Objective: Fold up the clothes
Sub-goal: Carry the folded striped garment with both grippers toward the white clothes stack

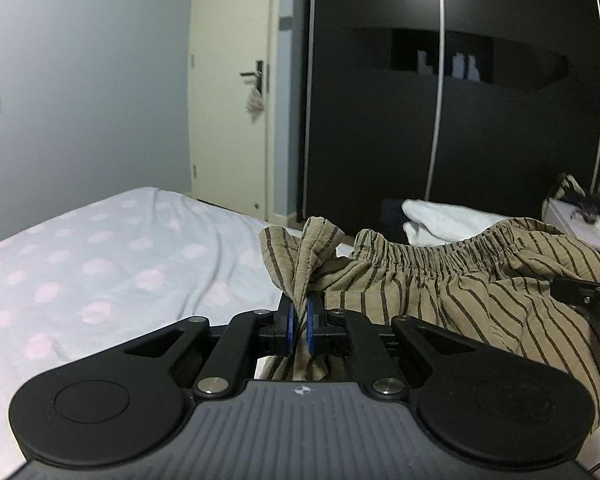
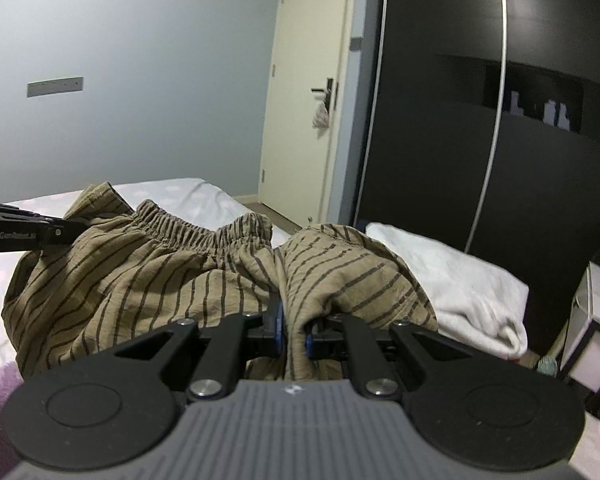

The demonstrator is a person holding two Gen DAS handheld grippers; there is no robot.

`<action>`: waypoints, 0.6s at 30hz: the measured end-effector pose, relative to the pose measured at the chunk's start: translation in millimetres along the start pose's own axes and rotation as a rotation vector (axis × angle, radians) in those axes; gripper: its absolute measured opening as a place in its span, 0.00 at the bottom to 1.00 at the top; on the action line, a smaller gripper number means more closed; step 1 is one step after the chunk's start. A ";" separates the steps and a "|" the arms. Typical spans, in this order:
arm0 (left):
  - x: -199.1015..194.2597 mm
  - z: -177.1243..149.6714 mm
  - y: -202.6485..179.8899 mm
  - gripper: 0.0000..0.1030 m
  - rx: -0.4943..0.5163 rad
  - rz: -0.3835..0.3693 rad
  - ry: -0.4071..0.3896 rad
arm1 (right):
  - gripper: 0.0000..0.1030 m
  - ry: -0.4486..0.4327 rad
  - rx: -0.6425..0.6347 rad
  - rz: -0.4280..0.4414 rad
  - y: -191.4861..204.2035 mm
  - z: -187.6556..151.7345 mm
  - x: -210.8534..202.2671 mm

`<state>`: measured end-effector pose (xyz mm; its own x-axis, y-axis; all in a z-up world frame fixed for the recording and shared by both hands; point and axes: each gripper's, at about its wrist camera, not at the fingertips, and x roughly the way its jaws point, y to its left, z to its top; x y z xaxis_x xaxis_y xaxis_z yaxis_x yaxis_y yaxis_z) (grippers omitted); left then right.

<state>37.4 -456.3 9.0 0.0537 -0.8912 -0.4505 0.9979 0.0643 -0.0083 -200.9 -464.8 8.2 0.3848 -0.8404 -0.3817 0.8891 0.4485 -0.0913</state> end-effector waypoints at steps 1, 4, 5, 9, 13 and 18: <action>3.8 3.3 -4.8 0.04 0.016 -0.013 0.002 | 0.11 0.003 0.012 -0.008 -3.0 -2.2 0.5; 15.2 13.4 -19.3 0.04 0.066 -0.050 0.008 | 0.11 -0.007 0.037 -0.050 -12.1 -8.1 -8.8; 19.0 16.7 -24.2 0.04 0.082 -0.063 0.010 | 0.11 -0.011 0.041 -0.068 -15.3 -6.9 -11.9; 43.3 26.6 -45.4 0.04 0.148 -0.112 0.025 | 0.12 0.020 0.104 -0.129 -36.6 -3.6 -14.5; 77.4 30.0 -62.0 0.04 0.200 -0.143 0.065 | 0.12 0.087 0.177 -0.151 -50.3 -17.7 7.7; 115.1 22.1 -74.6 0.04 0.245 -0.155 0.109 | 0.12 0.112 0.226 -0.182 -62.4 -30.8 36.8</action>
<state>-30.1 -573.6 -22.5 -0.0907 -0.8276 -0.5539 0.9737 -0.1904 0.1251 -249.9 -514.4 -28.6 0.1955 -0.8564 -0.4778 0.9783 0.2041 0.0345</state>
